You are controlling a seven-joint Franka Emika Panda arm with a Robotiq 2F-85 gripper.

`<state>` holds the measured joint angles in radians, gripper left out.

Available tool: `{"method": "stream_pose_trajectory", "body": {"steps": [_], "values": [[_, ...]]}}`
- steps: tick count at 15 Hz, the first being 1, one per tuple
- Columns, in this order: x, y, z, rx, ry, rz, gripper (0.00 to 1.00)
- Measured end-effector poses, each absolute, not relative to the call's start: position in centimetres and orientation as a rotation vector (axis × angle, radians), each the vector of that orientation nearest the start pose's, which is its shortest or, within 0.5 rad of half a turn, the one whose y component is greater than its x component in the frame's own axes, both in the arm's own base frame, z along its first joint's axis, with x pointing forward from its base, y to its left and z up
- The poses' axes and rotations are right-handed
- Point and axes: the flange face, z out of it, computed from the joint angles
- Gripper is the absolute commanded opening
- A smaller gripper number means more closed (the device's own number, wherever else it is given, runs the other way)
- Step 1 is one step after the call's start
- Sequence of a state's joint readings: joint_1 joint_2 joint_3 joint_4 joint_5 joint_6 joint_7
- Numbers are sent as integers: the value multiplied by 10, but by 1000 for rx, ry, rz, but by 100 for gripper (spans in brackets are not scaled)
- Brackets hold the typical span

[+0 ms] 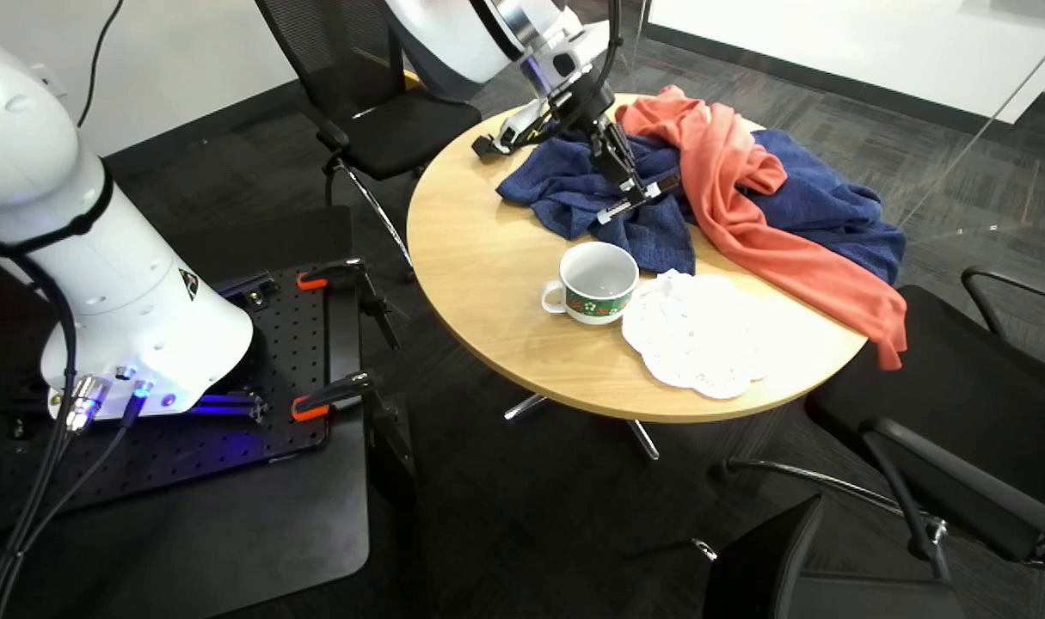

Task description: Put the marker in the mug

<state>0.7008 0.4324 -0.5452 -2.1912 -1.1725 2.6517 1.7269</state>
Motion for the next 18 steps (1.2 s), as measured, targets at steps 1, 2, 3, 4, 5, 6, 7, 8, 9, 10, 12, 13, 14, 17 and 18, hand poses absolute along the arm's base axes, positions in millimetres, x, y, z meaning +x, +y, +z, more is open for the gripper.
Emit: {"method": "stream_pose_trajectory", "body": {"steps": [1,2,3,4,5,6,7,8,9,10,12,13,14,17,18], "values": [[542,106,203,-3349,810,-1096,5],[540,106,196,-3357,849,-1122,5],[539,108,191,-3354,893,-1160,5],[539,109,186,-3344,940,-1201,5],[539,109,182,-3327,986,-1244,5],[539,109,179,-3309,1030,-1285,5],[539,109,175,-3291,1074,-1324,5],[539,108,172,-3277,1113,-1355,5],[538,107,168,-3268,1154,-1377,5],[538,106,164,-3266,1187,-1386,5],[537,104,157,-3271,1238,-1388,5],[536,103,154,-3275,1257,-1386,5],[536,103,150,-3278,1272,-1381,5],[534,102,141,-3295,1284,-1353,5],[533,102,137,-3300,1285,-1342,5]]}}
